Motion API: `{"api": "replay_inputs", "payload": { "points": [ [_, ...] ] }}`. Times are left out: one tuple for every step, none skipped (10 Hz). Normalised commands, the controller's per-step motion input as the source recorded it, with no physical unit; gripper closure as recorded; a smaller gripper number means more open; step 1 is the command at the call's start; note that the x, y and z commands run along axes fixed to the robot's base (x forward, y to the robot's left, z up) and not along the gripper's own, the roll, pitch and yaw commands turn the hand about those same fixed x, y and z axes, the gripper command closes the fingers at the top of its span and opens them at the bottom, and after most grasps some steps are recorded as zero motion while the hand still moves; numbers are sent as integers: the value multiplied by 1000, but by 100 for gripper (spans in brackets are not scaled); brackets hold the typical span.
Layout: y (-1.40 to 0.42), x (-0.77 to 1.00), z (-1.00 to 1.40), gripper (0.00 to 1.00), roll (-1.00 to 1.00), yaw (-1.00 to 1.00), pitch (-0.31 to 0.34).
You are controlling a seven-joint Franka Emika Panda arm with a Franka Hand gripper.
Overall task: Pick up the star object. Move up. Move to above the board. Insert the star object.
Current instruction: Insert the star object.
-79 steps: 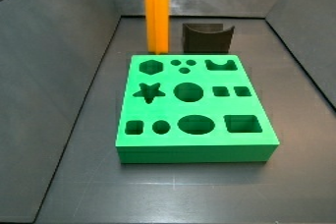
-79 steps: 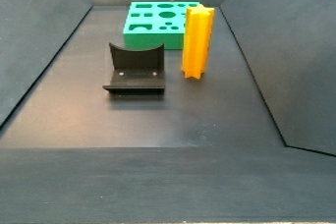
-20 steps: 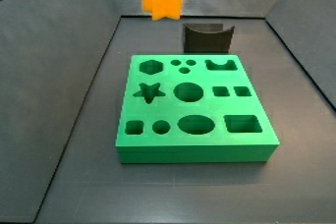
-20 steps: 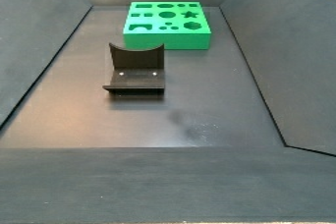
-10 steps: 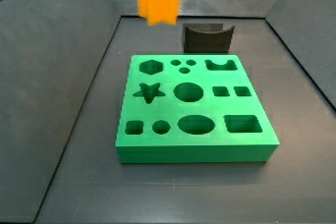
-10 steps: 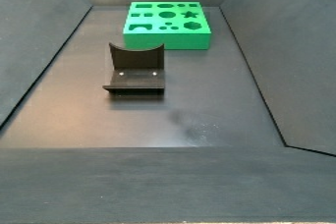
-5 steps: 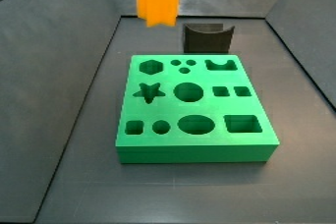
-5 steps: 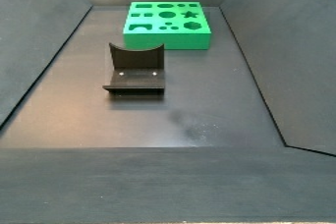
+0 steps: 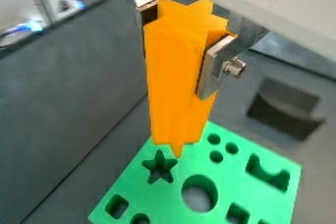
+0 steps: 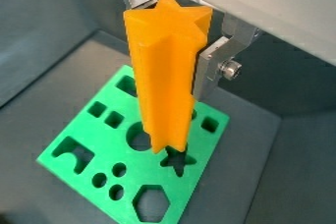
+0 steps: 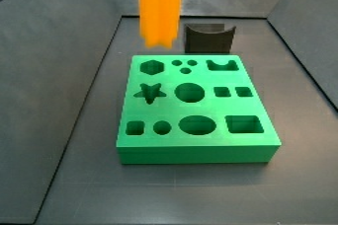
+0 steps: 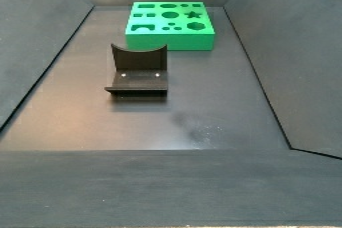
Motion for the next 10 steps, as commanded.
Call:
{"api": "replay_inputs", "payload": {
  "points": [
    [0, -131, -520, 100, 0, -706, -153],
    [0, 0, -529, 100, 0, -994, -143],
    [0, 0, -506, 100, 0, -1000, -111],
    [0, 0, -406, 100, 0, -1000, -127],
    [3, 63, -103, 100, -96, -140, -84],
    [23, 0, -86, 100, -64, 0, -31],
    [0, 211, -391, 100, 6, -857, -59],
    [0, 157, -380, 100, 23, -906, -50],
    [17, 77, -77, 100, -30, -154, -4],
    [17, 0, -26, 100, 0, 0, 0]
  ]
}}
